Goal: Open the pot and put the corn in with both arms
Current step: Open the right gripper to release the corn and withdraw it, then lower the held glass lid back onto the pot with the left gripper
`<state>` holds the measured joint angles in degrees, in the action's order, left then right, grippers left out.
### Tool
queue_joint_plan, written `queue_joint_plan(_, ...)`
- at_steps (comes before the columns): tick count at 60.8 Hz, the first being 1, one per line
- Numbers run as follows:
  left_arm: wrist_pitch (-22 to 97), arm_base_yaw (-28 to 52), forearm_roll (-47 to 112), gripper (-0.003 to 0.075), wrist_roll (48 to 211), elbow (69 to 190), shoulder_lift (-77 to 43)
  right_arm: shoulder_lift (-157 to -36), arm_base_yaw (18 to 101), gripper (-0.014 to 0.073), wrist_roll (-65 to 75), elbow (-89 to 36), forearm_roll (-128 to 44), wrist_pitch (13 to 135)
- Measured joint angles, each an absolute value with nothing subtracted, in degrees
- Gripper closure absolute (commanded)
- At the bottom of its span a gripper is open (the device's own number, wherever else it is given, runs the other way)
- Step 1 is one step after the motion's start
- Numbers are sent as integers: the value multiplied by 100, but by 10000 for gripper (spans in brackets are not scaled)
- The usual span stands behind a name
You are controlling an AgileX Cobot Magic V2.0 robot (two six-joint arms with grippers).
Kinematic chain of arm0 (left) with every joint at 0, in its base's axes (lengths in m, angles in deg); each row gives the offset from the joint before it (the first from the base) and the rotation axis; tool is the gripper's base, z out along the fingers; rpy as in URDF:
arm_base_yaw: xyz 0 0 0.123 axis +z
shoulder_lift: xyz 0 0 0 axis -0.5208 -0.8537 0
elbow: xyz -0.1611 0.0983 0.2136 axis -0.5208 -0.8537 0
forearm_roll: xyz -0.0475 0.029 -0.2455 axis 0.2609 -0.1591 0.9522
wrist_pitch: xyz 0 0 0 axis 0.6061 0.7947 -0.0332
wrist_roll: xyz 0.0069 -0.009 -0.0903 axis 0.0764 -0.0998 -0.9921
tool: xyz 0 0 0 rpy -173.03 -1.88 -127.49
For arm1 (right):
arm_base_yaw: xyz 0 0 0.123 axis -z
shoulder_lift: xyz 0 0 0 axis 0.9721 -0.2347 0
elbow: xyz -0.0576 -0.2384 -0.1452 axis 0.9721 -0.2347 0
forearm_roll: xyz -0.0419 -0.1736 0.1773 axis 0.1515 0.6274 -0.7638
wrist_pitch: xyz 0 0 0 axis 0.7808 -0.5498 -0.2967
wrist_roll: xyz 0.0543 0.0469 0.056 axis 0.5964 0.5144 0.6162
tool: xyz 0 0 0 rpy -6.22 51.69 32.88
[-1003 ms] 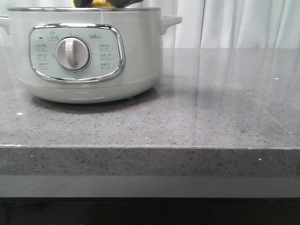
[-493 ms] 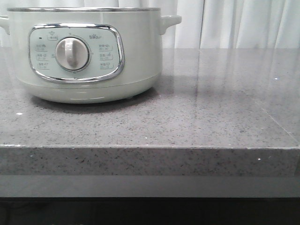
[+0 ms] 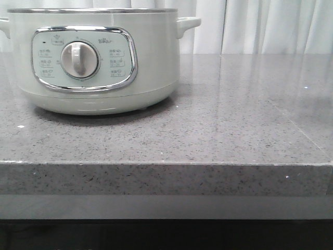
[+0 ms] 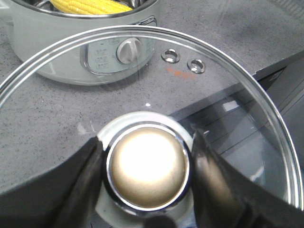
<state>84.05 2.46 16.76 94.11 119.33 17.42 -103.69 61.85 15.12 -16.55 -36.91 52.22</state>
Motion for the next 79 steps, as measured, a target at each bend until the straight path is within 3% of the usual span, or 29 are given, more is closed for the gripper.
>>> queue_joint_plan(21,8019,246,1302,499,9396,13074,64,-7272,6227,662,1523,-4532,-3829,5754)
queue_joint_plan(39,7934,246,1094,499,9396,14916,-1834,-5207,6227,664,1512,-5606,-3854,5709)
queue_joint_plan(63,8448,246,1094,499,9396,17765,-4968,-4791,6227,664,1512,-6112,-3854,5494)
queue_joint_plan(79,8507,285,1090,499,9396,18306,-5863,-4791,6227,664,1465,-6112,-3854,5565)
